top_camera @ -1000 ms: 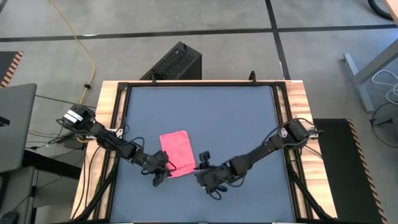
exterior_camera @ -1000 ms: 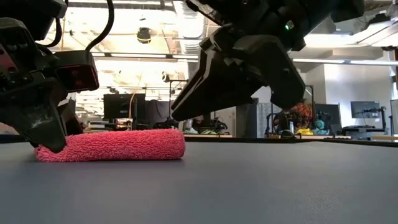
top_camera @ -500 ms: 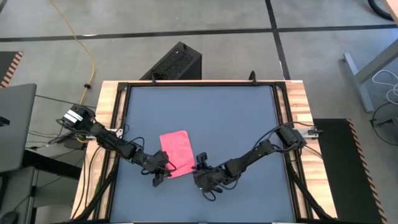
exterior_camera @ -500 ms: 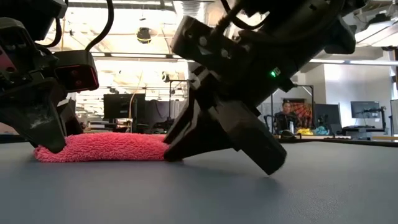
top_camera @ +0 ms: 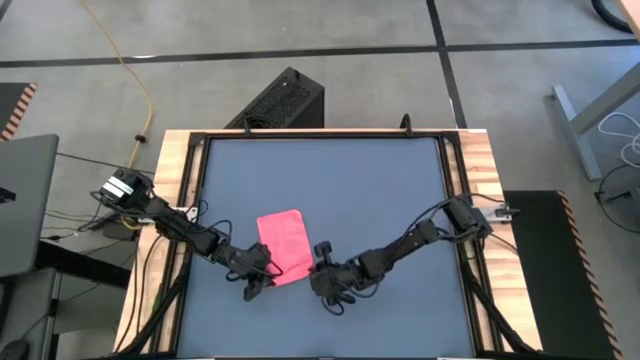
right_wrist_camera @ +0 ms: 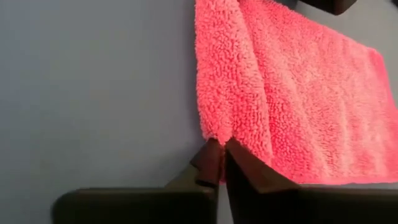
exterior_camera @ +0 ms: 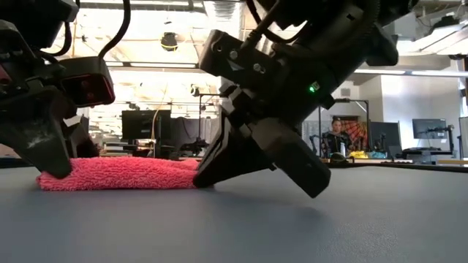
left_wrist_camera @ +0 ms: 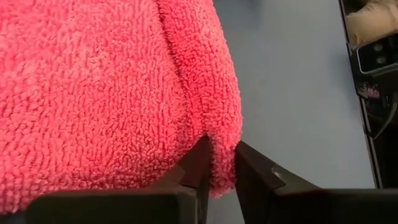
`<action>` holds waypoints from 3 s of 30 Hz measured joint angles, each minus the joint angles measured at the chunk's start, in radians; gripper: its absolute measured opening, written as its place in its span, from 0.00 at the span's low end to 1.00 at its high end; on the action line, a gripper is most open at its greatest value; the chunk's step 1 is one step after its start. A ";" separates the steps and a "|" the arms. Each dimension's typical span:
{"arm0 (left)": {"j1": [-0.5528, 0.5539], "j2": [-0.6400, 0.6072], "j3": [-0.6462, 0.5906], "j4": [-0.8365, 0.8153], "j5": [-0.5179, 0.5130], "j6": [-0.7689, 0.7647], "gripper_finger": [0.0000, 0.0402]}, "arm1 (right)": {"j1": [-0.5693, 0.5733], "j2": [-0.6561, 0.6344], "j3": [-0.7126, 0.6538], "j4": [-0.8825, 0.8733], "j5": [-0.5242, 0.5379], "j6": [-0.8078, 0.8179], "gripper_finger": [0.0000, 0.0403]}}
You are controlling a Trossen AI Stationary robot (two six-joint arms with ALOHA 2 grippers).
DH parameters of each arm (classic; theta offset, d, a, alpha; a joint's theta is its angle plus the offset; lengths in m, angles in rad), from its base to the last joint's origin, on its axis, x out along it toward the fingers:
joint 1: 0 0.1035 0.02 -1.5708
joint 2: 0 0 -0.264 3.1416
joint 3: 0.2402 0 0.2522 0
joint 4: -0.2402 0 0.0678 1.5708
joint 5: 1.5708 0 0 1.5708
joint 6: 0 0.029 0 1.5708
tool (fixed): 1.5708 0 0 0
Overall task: Roll towel into tight, uniform cylinder
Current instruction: Roll the red towel
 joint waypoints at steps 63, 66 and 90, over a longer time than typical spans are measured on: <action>-0.240 0.148 0.407 -0.613 -0.506 0.546 0.45 | -0.239 0.000 0.033 -0.015 -0.788 0.669 0.05; -0.239 0.150 0.406 -0.640 -0.517 0.531 0.41 | -0.239 -0.001 0.033 -0.018 -0.788 0.669 0.05; -0.070 -0.063 0.222 -0.505 -0.035 0.399 0.00 | -0.184 0.000 0.034 0.047 -0.794 0.804 0.05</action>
